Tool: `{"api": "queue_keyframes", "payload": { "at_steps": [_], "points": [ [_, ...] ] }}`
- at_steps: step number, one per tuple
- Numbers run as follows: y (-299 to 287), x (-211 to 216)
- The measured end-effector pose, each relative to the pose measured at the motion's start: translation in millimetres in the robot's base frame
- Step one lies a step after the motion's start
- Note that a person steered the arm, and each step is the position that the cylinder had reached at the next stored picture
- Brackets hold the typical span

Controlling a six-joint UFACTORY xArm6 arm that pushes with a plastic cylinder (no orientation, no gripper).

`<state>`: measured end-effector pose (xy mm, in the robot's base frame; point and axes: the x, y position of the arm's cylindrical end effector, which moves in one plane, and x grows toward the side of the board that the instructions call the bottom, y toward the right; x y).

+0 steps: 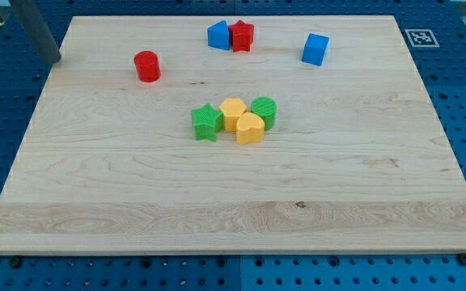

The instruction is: Slide red circle to the left of blue triangle

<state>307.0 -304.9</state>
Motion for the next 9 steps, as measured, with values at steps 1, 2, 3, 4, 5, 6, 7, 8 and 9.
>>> {"api": "queue_keyframes", "payload": {
  "at_steps": [1,2,3,4,5,6,7,8,9],
  "points": [
    [-0.2,0.9],
    [0.2,1.3],
    [41.4,15.8],
    [67.6,27.0],
    [107.3,42.3],
    [109.9,42.3],
    [126.6,50.4],
    [159.2,53.3],
    [182.3,22.9]
  ]
}}
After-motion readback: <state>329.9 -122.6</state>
